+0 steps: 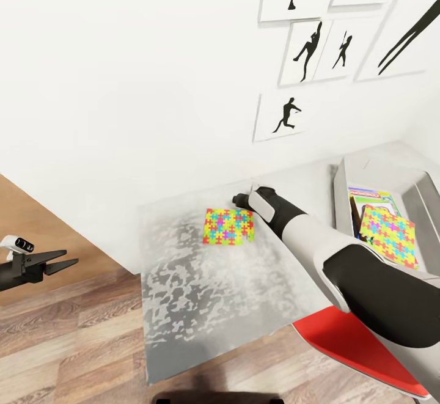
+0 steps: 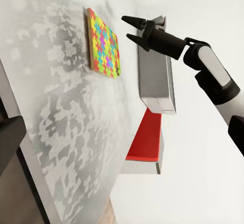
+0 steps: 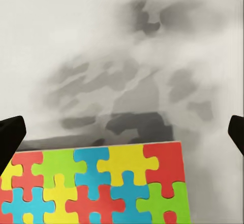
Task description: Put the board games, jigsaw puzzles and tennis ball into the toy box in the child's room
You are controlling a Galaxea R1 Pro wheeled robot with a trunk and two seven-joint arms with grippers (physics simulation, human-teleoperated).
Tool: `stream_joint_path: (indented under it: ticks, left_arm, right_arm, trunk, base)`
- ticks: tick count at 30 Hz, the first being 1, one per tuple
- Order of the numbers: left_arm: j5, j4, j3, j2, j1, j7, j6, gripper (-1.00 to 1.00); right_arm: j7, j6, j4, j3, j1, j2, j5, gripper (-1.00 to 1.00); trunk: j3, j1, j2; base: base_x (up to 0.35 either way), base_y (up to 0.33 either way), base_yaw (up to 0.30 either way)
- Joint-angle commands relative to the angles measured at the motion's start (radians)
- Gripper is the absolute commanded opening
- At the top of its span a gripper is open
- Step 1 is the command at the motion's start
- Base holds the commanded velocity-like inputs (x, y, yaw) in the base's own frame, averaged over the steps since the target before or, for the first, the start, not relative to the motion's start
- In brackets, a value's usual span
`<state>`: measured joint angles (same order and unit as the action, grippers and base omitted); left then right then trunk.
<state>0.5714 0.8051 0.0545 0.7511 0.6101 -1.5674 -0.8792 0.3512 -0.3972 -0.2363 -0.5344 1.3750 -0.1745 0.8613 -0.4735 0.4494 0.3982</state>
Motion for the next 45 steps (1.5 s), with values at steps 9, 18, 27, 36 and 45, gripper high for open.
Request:
stream_joint_path:
  ticks: [9,18,27,36,45]
  left_arm:
    - [0.001,0.000,0.000,0.001,0.000,-0.003,-0.009,1.00]
    - [0.001,0.000,0.000,0.001,0.000,-0.003,-0.010,1.00]
    - [0.001,0.000,-0.001,0.001,0.000,-0.003,-0.009,1.00]
    - [0.001,0.000,-0.001,0.001,0.000,-0.003,-0.009,1.00]
    - [0.001,0.000,-0.001,0.001,0.000,-0.003,-0.010,1.00]
  right_arm:
    - [0.006,0.004,0.003,-0.013,0.001,0.000,0.003,1.00]
    - [0.033,0.006,0.003,-0.015,0.001,0.000,0.001,1.00]
    - [0.126,0.002,0.003,-0.015,0.001,0.000,-0.034,1.00]
    - [0.132,-0.002,0.003,-0.015,0.001,0.000,-0.039,1.00]
    - [0.135,-0.004,0.003,-0.017,-0.002,0.000,-0.040,1.00]
  trunk:
    - [-0.002,0.001,0.002]
    - [-0.002,0.001,0.002]
    - [-0.002,0.001,0.002]
    - [-0.002,0.001,0.002]
    - [-0.002,0.001,0.002]
  base:
    - [0.000,0.000,0.000]
    - [0.000,0.000,0.000]
    - [0.000,0.000,0.000]
    - [0.000,0.000,0.000]
    - [0.000,0.000,0.000]
